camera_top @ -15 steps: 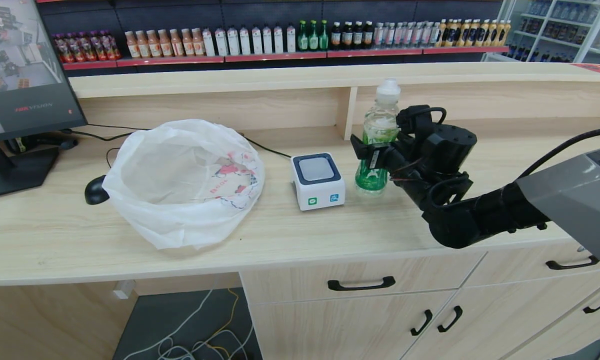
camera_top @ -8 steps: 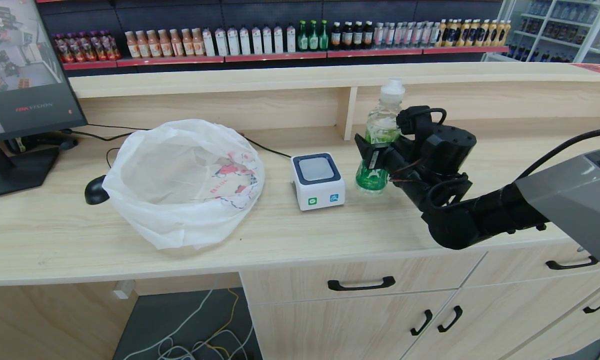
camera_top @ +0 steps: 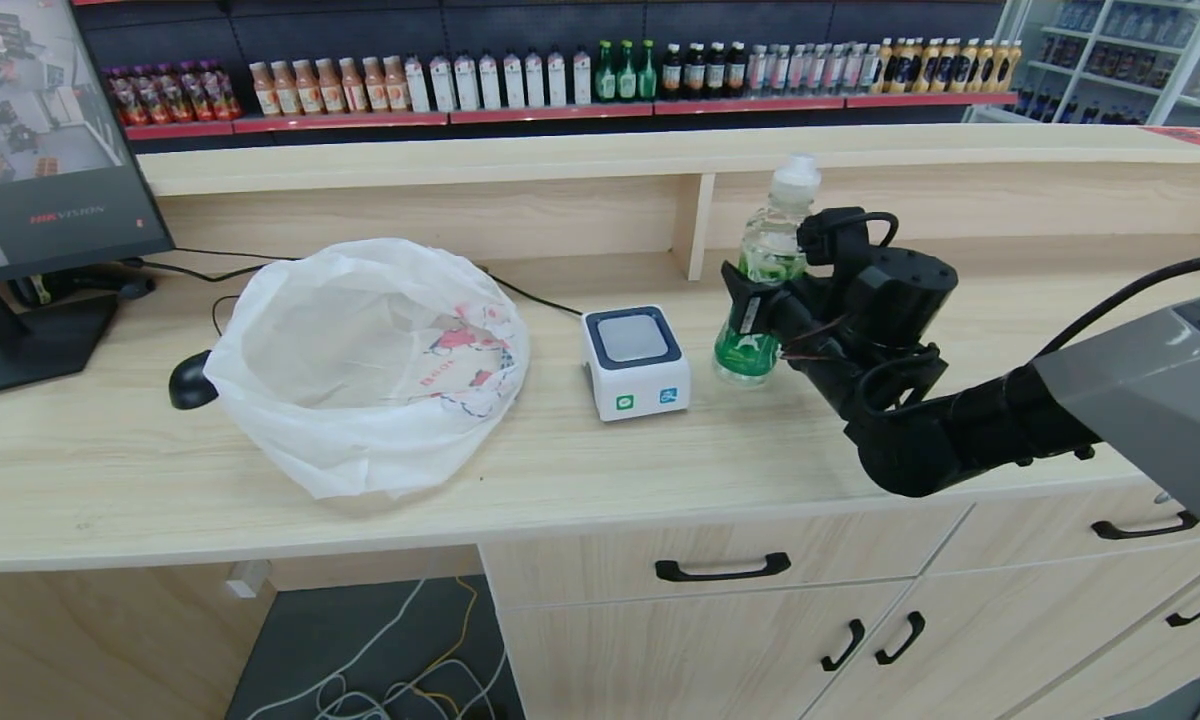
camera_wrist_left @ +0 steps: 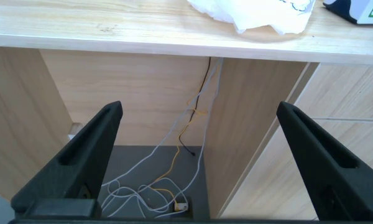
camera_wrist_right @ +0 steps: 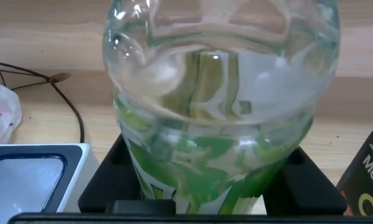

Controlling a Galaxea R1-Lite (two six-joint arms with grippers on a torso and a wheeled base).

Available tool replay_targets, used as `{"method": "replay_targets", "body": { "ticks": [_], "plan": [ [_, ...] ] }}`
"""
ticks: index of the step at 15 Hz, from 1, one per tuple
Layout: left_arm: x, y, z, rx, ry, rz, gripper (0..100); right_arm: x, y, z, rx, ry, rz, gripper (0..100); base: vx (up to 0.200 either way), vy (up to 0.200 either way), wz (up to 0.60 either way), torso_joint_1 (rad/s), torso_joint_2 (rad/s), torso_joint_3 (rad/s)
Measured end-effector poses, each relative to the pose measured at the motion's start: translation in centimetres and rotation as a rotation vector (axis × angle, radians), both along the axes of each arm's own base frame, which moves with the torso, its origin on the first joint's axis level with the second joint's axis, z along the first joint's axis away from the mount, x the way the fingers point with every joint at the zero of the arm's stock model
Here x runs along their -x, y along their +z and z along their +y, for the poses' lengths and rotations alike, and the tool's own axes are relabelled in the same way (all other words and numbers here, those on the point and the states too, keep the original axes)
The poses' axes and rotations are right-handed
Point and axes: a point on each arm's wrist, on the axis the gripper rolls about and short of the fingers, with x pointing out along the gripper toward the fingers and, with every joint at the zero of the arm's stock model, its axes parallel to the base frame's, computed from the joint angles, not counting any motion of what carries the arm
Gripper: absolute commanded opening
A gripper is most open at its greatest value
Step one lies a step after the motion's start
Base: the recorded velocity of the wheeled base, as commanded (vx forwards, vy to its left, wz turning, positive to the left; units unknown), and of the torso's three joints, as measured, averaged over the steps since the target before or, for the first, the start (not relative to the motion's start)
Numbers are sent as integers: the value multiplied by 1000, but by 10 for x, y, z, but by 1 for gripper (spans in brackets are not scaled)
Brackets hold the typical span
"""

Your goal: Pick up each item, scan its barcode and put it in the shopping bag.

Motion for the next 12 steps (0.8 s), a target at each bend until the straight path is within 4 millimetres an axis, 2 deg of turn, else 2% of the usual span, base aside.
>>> {"method": "replay_targets", "body": {
  "ticks": [5,12],
  "plan": [
    [0,0,0,0,0,0,100,9,5,-2,2,2,2,0,0,0,0,0,0,0],
    [0,0,0,0,0,0,100,41,35,-1,24,17,-51,0,0,0,0,0,0,0]
  ]
}}
